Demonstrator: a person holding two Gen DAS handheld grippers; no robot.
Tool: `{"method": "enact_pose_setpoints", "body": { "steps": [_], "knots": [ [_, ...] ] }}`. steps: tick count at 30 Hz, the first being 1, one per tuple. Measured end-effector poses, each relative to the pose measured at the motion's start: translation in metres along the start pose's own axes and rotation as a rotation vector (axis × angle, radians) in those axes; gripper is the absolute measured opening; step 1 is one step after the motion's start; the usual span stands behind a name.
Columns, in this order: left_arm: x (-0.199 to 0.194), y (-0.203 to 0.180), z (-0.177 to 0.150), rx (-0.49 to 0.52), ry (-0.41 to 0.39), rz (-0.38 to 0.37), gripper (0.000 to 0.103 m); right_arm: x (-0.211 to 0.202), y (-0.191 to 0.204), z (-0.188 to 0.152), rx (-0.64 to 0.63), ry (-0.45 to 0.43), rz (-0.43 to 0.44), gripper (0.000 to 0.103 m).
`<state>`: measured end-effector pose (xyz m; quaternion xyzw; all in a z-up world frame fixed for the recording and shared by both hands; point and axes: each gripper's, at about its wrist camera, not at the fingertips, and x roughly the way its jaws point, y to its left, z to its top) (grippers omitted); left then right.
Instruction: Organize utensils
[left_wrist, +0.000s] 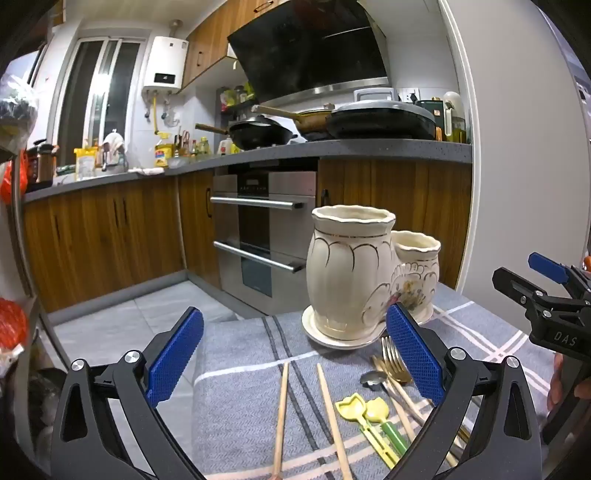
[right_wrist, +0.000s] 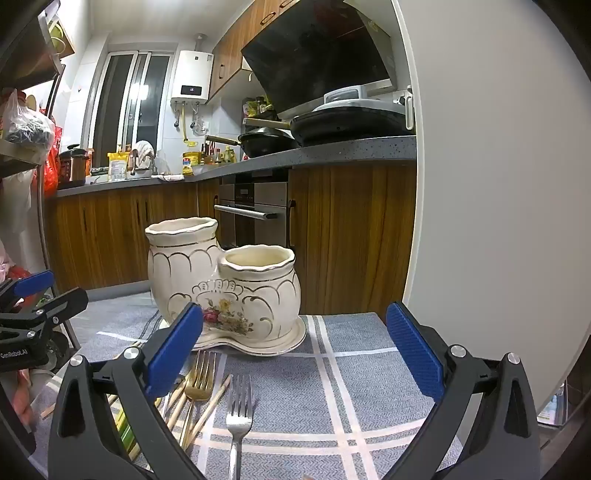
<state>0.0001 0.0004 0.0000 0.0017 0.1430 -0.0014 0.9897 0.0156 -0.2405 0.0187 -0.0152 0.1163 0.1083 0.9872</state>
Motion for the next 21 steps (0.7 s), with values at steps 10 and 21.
{"method": "enact_pose_setpoints", "body": {
  "steps": [10, 21],
  "knots": [
    [-0.0002, -0.0002, 0.0, 0.002, -0.003, 0.001, 0.098, -0.0013, 0.0002, 0.0002, -0.005, 0.003, 0.001, 0.098],
    [-0.0001, -0.0002, 0.0, 0.003, -0.002, 0.001, 0.098, -0.0001, 0.0001, 0.0004, -0.003, 0.006, -0.001, 0.098]
  ]
}}
